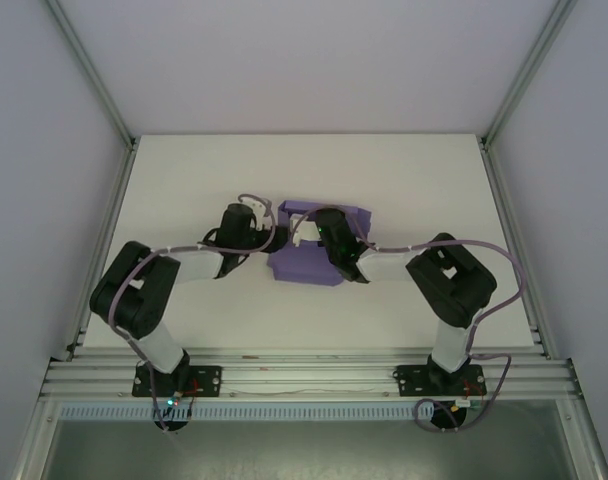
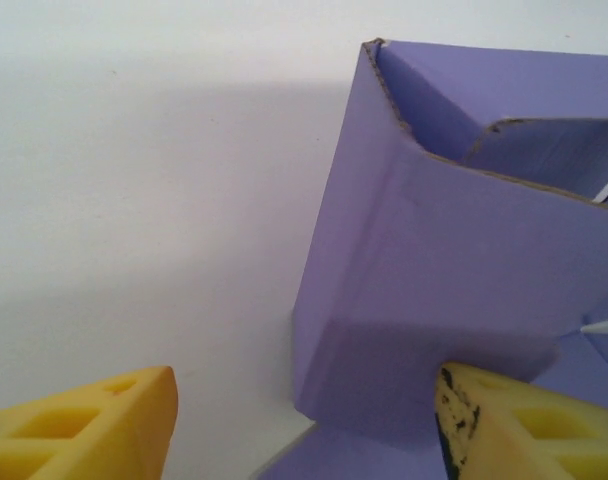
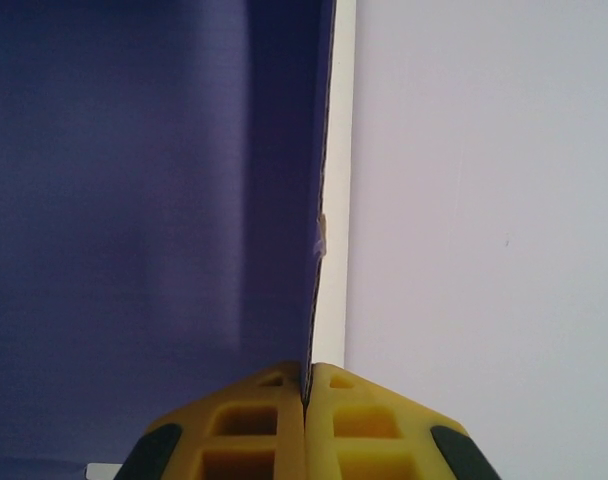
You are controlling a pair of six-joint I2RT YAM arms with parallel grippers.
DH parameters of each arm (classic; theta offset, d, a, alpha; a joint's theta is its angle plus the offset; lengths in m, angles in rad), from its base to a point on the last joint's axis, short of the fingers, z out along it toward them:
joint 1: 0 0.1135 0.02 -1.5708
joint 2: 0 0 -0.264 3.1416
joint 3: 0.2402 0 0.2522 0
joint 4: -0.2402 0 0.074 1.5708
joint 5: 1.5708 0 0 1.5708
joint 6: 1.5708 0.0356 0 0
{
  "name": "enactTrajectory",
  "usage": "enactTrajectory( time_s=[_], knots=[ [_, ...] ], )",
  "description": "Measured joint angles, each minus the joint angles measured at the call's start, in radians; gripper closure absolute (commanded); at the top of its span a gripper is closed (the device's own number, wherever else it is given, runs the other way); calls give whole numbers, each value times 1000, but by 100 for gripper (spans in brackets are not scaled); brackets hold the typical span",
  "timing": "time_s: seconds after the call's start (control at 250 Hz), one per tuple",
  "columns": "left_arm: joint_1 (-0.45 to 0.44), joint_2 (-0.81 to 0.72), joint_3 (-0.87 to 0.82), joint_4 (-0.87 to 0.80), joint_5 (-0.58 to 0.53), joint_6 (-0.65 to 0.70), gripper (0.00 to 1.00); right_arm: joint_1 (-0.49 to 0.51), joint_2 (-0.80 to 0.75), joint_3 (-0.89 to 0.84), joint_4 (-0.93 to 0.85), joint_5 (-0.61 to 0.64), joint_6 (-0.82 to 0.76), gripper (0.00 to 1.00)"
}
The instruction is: Assemble paper box
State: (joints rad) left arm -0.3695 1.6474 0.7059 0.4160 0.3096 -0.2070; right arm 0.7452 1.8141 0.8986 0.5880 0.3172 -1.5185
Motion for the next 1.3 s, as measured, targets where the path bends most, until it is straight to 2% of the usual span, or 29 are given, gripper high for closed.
enactTrajectory(
  time_s=[0.232, 0.4, 0.652, 0.887, 1.143, 1.299],
  knots=[
    [32, -104, -12, 0, -87, -5, 20, 0, 0, 1, 42, -3, -55, 100],
    [82, -113, -36, 5, -90, -23, 25, 0, 9, 24, 80, -4, -64, 100],
    [79, 9, -39, 85, 2, -14, 29, 0, 48, 13, 163, -10, -60, 100],
    [48, 92, -28, 188, 4, 12, 34, 1, 96, -23, 259, -6, -23, 100],
    [8, 143, 27, 198, -7, 56, 40, 7, 93, -28, 265, -6, 4, 100],
    [2, 177, 72, 190, -27, 61, 47, 7, 78, -29, 240, -7, 19, 100]
  ],
)
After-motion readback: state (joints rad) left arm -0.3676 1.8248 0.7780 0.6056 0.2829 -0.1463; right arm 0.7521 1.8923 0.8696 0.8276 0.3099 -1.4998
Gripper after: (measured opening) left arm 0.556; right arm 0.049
